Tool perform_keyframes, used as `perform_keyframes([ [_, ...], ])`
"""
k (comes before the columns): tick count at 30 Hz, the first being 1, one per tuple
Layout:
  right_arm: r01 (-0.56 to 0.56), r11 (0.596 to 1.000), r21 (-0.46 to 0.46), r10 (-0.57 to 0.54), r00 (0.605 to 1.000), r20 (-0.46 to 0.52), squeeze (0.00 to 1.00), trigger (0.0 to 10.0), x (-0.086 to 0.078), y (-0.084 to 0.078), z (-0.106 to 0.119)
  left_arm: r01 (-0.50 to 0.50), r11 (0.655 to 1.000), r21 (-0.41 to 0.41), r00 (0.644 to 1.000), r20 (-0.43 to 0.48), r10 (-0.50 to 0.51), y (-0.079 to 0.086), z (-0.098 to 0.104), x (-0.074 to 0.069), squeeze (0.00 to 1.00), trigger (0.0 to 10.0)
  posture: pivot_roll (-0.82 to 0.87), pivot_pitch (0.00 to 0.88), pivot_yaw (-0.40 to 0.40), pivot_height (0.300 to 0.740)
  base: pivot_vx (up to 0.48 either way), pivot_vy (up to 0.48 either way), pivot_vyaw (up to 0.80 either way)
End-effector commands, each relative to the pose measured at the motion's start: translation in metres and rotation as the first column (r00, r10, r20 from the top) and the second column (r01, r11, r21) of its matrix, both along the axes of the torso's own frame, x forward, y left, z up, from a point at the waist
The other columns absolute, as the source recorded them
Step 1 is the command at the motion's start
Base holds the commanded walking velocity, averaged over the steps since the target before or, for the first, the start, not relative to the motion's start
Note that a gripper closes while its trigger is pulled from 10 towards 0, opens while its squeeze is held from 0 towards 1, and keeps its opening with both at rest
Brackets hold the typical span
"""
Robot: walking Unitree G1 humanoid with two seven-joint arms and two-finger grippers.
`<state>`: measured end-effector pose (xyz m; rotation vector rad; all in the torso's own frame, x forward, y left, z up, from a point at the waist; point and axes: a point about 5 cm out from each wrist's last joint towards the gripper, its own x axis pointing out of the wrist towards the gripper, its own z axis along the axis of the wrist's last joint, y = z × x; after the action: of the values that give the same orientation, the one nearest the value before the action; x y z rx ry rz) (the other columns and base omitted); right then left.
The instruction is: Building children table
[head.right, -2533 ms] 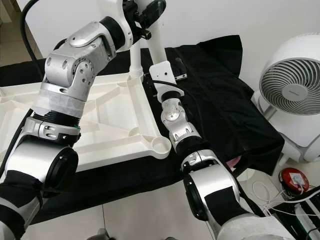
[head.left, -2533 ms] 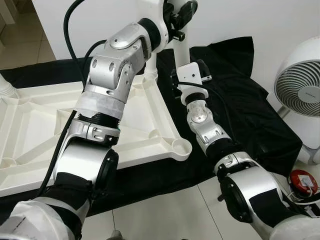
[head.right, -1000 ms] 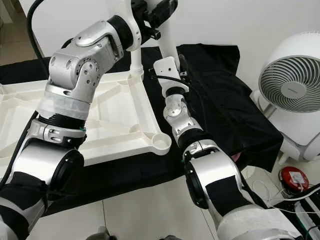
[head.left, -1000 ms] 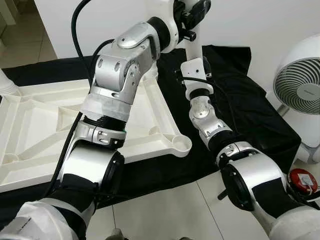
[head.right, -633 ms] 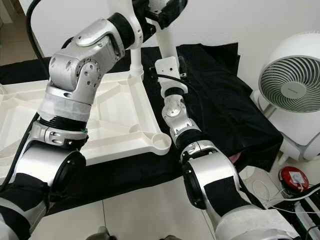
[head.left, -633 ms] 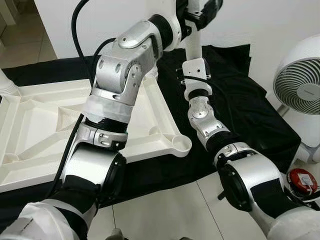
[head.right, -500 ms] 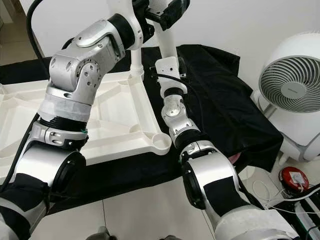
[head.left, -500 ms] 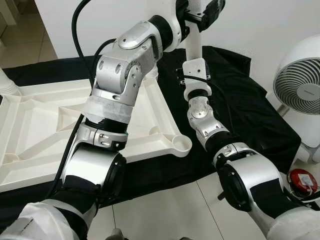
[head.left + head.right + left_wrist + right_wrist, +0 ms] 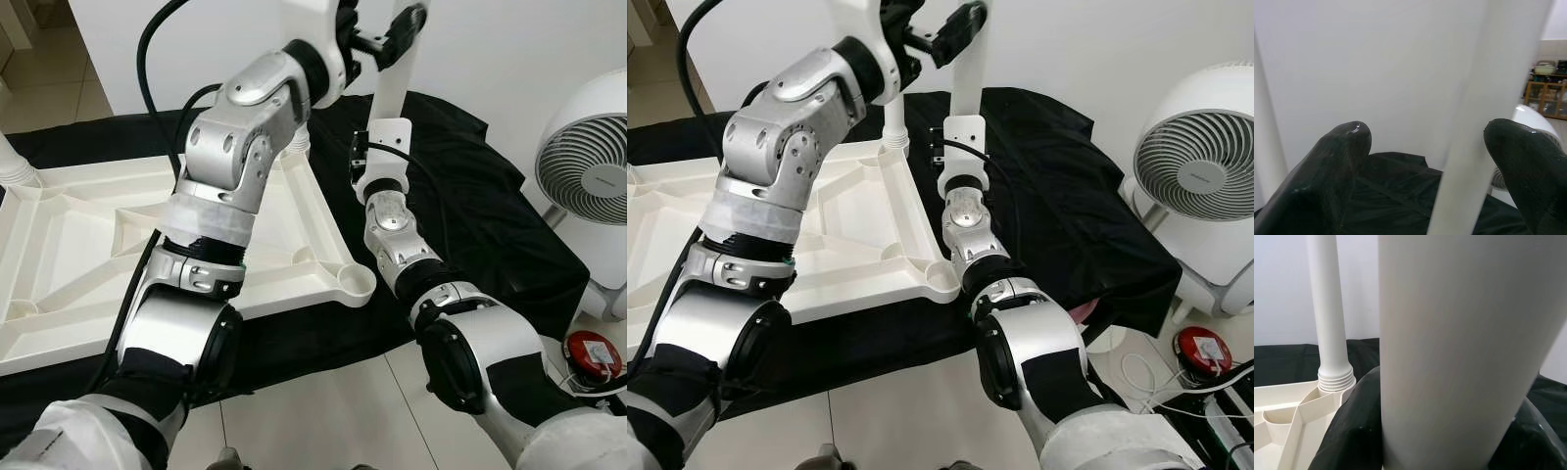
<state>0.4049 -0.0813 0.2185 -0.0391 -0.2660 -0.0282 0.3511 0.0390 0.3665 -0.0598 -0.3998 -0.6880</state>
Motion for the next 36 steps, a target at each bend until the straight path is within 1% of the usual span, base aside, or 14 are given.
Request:
perform_keyframes([
  [1,-0.001,1.0,0.018,0.001,1.0,-0.007,0.0,10.0,0.0,0.0,0.0,-0.065,0.998,-0.019,0.998,-0.007,0.065,0.005,-0.001,0.003,0.0,10.0,0.03,0.0,-0.022,0.74,0.0,0.0,0.0],
  [4,0.0,0.999,0.046,0.001,1.0,-0.017,0.0,10.0,-0.001,-0.005,-0.004,-0.088,0.996,0.006,0.996,-0.03,0.088,0.015,-0.016,0.005,0.0,10.0,0.02,0.0,-0.021,0.74,0.0,0.0,0.0],
  [6,0.0,0.999,0.046,0.001,1.0,-0.017,0.0,10.0,-0.001,-0.005,-0.004,-0.088,0.996,0.006,0.996,-0.03,0.088,0.015,-0.016,0.005,0.0,10.0,0.02,0.0,-0.021,0.74,0.0,0.0,0.0],
  [10,0.0,0.999,0.049,0.001,1.0,-0.019,0.0,10.0,-0.001,-0.009,-0.006,-0.119,0.993,0.028,0.991,-0.052,0.12,0.021,-0.028,0.007,0.0,10.0,0.02,0.0,-0.024,0.74,0.0,0.0,0.0],
  [12,-0.009,0.998,0.069,0.011,0.999,-0.033,0.0,10.0,-0.002,-0.014,-0.011,-0.173,0.984,0.034,0.981,-0.081,0.175,0.029,-0.041,0.011,0.0,10.0,0.02,0.0,-0.027,0.74,0.0,0.0,0.0],
  [16,-0.019,0.996,0.088,0.024,0.998,-0.051,0.0,10.0,-0.002,-0.018,-0.015,-0.199,0.98,0.027,0.972,-0.121,0.201,0.035,-0.052,0.013,0.0,10.0,0.02,0.0,-0.027,0.74,0.0,0.0,0.0],
  [17,-0.022,0.996,0.09,0.026,0.998,-0.05,0.0,10.0,-0.003,-0.021,-0.016,-0.206,0.978,0.03,0.966,-0.152,0.209,0.037,-0.06,0.014,0.0,10.0,0.02,0.0,-0.027,0.74,0.0,0.0,0.0],
  [21,-0.04,0.994,0.103,0.045,0.998,-0.046,0.0,10.0,-0.005,-0.025,-0.019,-0.255,0.964,0.079,0.939,-0.217,0.266,0.042,-0.081,0.018,0.0,10.0,0.0,0.0,-0.022,0.74,0.0,0.0,0.0],
  [24,-0.048,0.994,0.103,0.053,0.998,-0.044,0.0,10.0,-0.006,-0.026,-0.02,-0.267,0.96,0.089,0.934,-0.22,0.28,0.043,-0.086,0.018,0.0,10.0,0.0,0.0,-0.021,0.74,0.0,0.0,0.0],
  [27,-0.054,0.995,0.088,0.058,0.997,-0.041,0.0,10.0,-0.008,-0.028,-0.022,-0.274,0.957,0.095,0.932,-0.219,0.288,0.046,-0.093,0.016,0.0,10.0,0.0,0.0,-0.022,0.74,0.0,0.0,0.0],
  [29,-0.087,0.994,0.069,0.089,0.996,-0.028,0.0,10.0,-0.012,-0.027,-0.024,-0.268,0.955,0.129,0.938,-0.192,0.29,0.045,-0.102,0.01,0.0,10.0,0.0,0.0,-0.032,0.74,0.0,0.0,0.0],
  [30,-0.087,0.994,0.069,0.089,0.996,-0.028,0.0,10.0,-0.012,-0.027,-0.024,-0.268,0.955,0.129,0.938,-0.192,0.29,0.045,-0.102,0.01,0.0,10.0,0.0,0.0,-0.032,0.74,0.0,0.0,0.0],
  [32,-0.128,0.99,0.056,0.129,0.991,-0.015,0.0,10.0,-0.016,-0.024,-0.026,-0.258,0.955,0.147,0.94,-0.188,0.283,0.045,-0.111,0.005,0.0,10.0,0.0,0.0,-0.037,0.74,0.0,0.0,0.0],
  [36,-0.171,0.984,0.058,0.172,0.985,-0.008,0.0,10.0,-0.021,-0.021,-0.029,-0.238,0.963,0.126,0.945,-0.197,0.26,0.046,-0.122,0.0,0.0,10.0,0.0,0.0,-0.045,0.74,0.0,0.0,0.0],
])
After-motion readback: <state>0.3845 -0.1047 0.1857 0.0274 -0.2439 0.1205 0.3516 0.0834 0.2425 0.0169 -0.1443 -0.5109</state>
